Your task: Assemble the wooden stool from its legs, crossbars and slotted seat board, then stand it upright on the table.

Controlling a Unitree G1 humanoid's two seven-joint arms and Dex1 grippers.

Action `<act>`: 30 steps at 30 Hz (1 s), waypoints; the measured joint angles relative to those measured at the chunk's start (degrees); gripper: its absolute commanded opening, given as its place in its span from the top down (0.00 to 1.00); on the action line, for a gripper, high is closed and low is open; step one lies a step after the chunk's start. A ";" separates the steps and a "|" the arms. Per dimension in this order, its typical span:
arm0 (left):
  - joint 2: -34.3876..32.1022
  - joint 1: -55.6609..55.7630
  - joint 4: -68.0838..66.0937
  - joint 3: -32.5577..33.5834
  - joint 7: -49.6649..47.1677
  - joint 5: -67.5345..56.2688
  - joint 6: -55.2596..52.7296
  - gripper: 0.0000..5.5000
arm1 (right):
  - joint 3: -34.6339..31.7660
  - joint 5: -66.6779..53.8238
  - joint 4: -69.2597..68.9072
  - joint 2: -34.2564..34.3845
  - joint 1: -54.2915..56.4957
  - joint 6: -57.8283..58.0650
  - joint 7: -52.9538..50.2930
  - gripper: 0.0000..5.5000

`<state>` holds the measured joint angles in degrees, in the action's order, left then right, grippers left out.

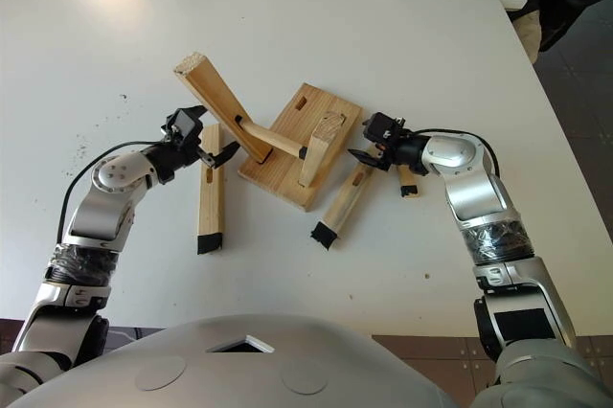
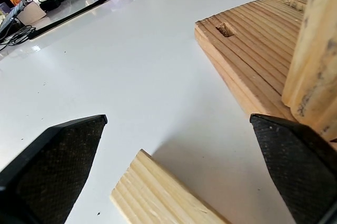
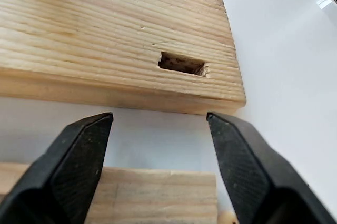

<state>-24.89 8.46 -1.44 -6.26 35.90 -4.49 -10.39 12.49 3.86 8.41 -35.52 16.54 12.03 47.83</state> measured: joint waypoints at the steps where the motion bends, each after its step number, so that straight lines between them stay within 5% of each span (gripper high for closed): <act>1: -0.01 -0.01 0.28 -0.17 0.16 0.00 -0.03 0.08 | 0.89 0.84 1.45 0.97 0.98 -0.51 -0.50 0.40; 16: -1.61 0.36 0.86 -0.35 0.69 0.73 -0.33 0.08 | 1.98 3.20 8.84 9.38 6.45 -4.27 -8.10 0.40; 23: -1.49 -9.98 16.38 11.34 -6.54 -2.65 -6.52 0.08 | -14.87 -0.74 -18.13 10.63 -7.39 6.22 -20.39 0.40; 30: 10.70 -21.12 37.75 12.47 -23.78 1.07 -13.13 0.08 | -22.04 -5.32 -49.47 23.22 -20.35 29.96 -31.95 0.40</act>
<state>-14.18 -12.66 36.31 6.21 12.12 -3.42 -23.53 -9.55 -1.46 -41.06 -12.30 -3.81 42.00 15.88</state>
